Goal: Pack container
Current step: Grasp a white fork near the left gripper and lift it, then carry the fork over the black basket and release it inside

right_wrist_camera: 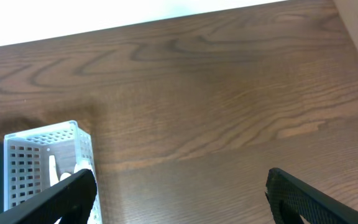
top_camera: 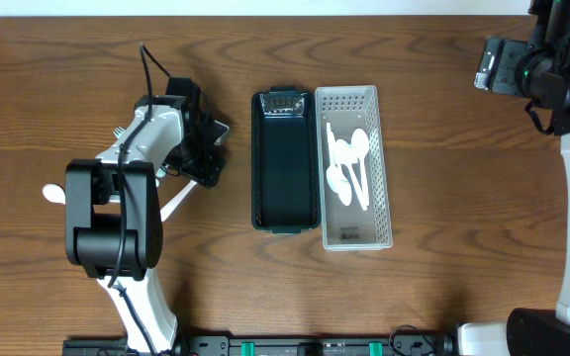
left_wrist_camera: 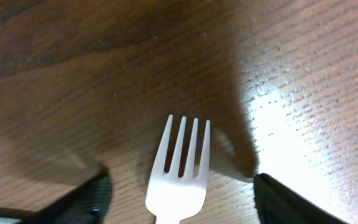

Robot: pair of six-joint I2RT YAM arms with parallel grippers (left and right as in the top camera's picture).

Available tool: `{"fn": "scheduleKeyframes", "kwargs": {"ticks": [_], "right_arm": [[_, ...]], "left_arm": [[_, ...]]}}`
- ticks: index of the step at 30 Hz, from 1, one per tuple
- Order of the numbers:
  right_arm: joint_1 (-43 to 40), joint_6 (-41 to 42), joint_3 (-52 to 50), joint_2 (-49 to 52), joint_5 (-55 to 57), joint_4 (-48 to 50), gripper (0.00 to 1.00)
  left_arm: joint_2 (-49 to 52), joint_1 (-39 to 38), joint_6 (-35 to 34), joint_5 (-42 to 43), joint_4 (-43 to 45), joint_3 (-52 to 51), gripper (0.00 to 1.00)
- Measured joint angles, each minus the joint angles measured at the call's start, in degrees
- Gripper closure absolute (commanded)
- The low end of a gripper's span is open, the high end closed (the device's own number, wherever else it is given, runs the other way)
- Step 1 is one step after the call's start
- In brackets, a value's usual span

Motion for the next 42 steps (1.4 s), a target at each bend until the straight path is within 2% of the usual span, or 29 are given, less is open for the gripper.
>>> {"fn": "scheduleKeyframes", "kwargs": {"ticks": [8,17,22,27,31,38,42], "right_arm": [[0.00,0.00,0.00,0.04,0.20,-0.17,0.11],[0.00,0.00,0.00,0.04,0.20,-0.17,0.12],[0.00,0.00,0.00,0.04,0.20,-0.11,0.11],[-0.87,0.00,0.00,0.04,0.17,0.31,0.08],[-3.13,0.00,0.00,0.09,0.20,0.26,0.08],[-6.95,0.00,0.00,2.25,0.46,-0.57,0.08],[-7.13,0.00,0.00,4.61,0.31,-1.29,0.10]], "left_arm": [[0.00,0.00,-0.04,-0.72,-0.04,0.00,0.66],[0.09,-0.02,-0.28,-4.59,-1.07,0.00,0.75],[-0.07,-0.20,-3.65,-5.16,-8.28,3.52,0.77],[-3.98,-2.08,-11.15,-5.57,-18.99,15.43,0.80],[-10.80,-6.60,-20.35,-5.33,-24.09,25.38,0.81],[-16.72,-17.62,-37.75,-1.29,-18.43,29.16,0.81],[-13.38,-22.29,-42.49,0.35,-15.43,29.11,0.81]]}}
